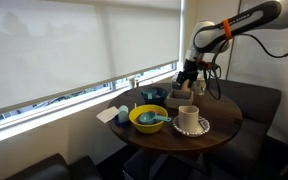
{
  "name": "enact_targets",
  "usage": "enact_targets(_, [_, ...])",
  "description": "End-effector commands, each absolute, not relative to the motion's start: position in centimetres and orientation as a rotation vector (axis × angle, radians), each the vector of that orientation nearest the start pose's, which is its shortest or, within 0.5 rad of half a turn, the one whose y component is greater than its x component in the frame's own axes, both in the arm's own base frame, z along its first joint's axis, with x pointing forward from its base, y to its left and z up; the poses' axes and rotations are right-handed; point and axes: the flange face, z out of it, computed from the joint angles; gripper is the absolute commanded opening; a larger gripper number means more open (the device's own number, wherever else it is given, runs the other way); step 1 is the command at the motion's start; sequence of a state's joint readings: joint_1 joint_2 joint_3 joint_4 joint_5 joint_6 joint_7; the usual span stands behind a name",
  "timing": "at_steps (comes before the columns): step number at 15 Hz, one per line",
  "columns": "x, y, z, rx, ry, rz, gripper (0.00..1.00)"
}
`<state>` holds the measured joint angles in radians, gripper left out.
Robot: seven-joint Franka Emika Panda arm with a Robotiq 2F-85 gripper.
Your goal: Take the blue tape out of the box and put it on the table
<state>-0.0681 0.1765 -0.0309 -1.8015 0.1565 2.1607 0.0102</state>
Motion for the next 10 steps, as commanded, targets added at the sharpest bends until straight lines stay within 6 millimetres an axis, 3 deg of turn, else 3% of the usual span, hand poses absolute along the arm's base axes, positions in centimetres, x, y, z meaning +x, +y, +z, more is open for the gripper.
enact_targets(1, [62.6, -5.7, 46.2, -3.005, 0.216, -0.275, 1.00])
enact_targets(10, [65.3, -4.7, 43.1, -2.994, 0.248, -0.290, 1.00])
